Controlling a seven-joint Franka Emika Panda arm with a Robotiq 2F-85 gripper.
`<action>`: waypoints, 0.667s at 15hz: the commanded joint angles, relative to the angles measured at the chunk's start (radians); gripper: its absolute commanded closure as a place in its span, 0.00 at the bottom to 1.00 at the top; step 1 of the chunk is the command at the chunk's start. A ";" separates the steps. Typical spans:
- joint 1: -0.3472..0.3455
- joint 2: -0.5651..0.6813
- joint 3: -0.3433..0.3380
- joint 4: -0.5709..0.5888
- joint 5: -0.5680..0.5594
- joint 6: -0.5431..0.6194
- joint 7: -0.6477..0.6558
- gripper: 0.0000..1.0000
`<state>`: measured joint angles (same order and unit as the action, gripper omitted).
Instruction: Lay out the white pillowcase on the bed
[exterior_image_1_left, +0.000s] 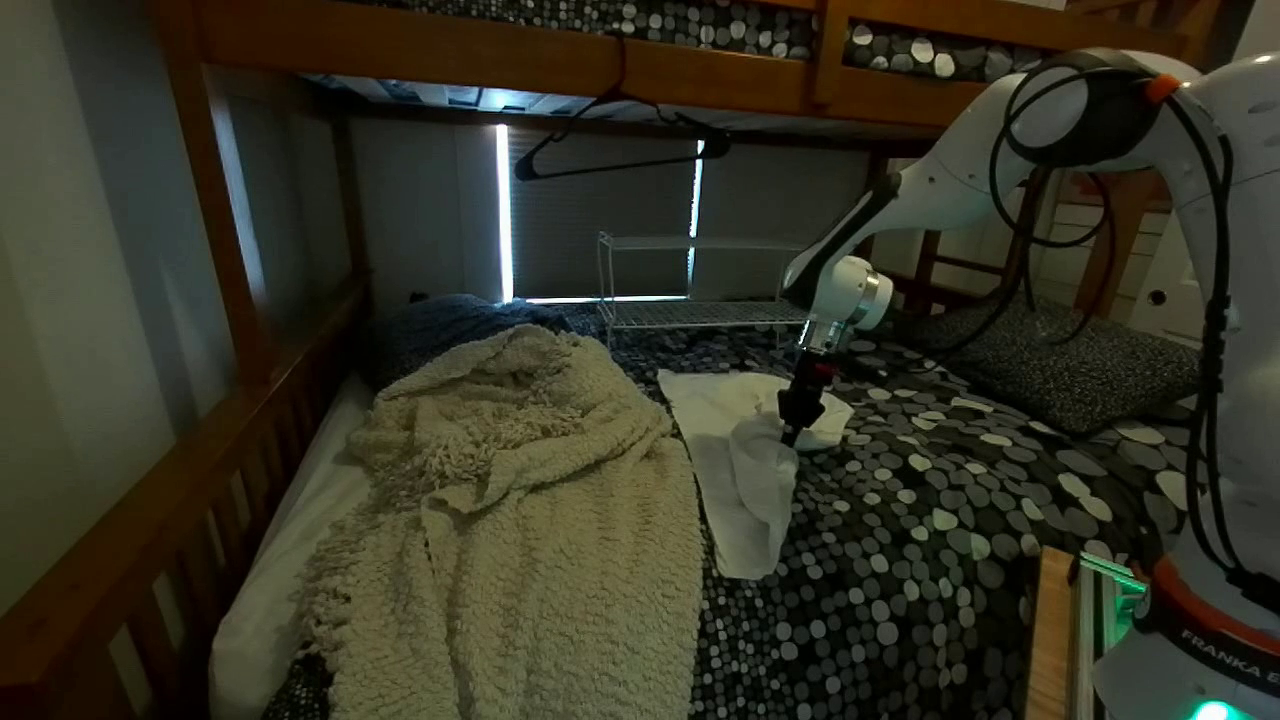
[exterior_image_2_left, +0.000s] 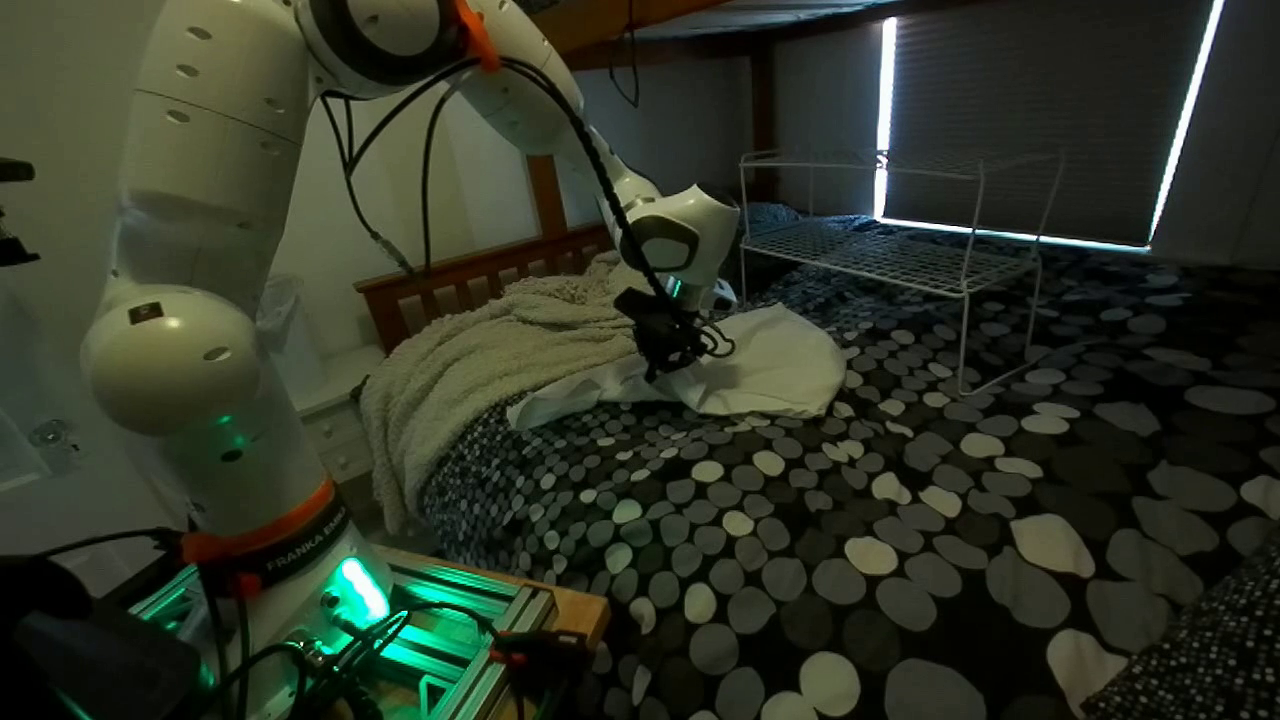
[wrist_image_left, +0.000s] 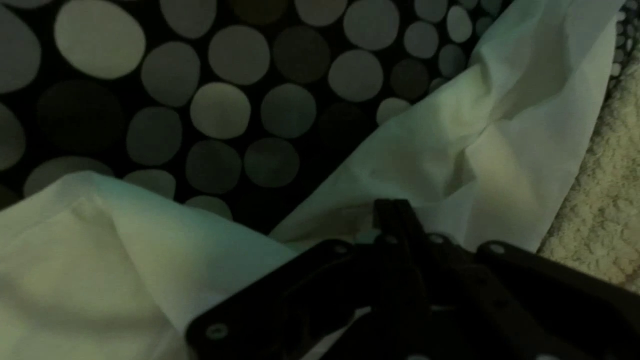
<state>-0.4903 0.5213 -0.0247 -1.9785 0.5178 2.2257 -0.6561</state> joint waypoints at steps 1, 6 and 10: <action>0.011 -0.051 -0.044 -0.044 -0.041 -0.105 0.029 0.99; 0.032 -0.109 -0.136 -0.106 -0.161 -0.148 0.136 0.99; 0.034 -0.167 -0.196 -0.162 -0.273 -0.246 0.217 0.99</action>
<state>-0.4772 0.4250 -0.1738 -2.0703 0.3235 2.0449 -0.5078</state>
